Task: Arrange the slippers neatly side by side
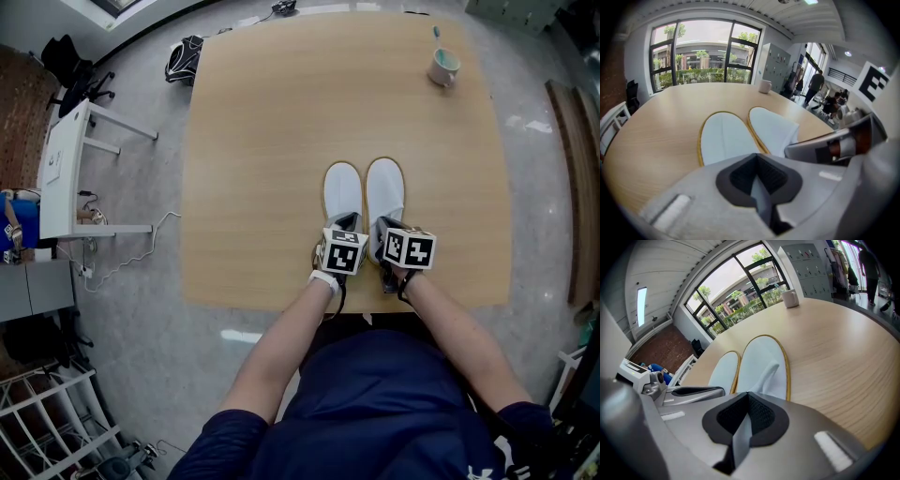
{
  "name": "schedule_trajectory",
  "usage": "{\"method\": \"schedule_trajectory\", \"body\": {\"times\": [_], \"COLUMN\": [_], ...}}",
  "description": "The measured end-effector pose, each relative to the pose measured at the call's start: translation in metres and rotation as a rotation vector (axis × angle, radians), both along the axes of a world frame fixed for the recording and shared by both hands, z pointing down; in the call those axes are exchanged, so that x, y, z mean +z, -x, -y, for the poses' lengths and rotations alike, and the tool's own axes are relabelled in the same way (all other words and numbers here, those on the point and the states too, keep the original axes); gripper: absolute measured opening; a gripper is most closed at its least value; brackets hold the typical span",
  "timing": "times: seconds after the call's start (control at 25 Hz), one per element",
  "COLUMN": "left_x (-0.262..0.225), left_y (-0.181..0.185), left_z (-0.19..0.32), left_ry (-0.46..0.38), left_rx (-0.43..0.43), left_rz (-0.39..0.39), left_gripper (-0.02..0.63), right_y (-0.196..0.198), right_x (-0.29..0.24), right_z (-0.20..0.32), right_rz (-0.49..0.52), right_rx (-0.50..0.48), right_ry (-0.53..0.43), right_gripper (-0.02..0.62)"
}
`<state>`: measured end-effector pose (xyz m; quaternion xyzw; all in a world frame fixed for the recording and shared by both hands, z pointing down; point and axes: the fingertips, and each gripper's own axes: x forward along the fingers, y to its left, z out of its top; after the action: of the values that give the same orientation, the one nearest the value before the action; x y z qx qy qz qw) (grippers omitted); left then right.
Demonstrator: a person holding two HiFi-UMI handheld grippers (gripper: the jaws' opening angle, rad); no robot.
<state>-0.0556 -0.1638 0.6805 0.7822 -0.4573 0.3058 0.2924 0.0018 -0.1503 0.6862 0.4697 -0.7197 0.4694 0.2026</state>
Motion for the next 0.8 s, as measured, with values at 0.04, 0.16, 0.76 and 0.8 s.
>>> {"method": "schedule_trajectory", "body": {"times": [0.04,0.16,0.76,0.8], "left_x": [0.000,0.001,-0.012,-0.022], "left_y": [0.000,0.004,0.003,0.002], "left_z": [-0.001,-0.002,-0.006,-0.009], "left_ry": [0.004,0.007,0.014,-0.004], "left_rx": [0.004,0.004,0.038,0.044], "left_rz": [0.003,0.007,0.080,0.068], "left_gripper": [0.005,0.005,0.005,0.005], "right_y": [0.000,0.002,0.003,0.001], "right_x": [-0.001,0.001,-0.002,-0.013], "right_z": [0.001,0.000,-0.002,0.000], "right_rz": [-0.009,-0.028,0.044,0.083], "right_rx": [0.001,-0.002,-0.003,0.006], "right_ry": [-0.004,-0.007,0.008,-0.025], "right_gripper": [0.011,0.011,0.011,0.011]}}
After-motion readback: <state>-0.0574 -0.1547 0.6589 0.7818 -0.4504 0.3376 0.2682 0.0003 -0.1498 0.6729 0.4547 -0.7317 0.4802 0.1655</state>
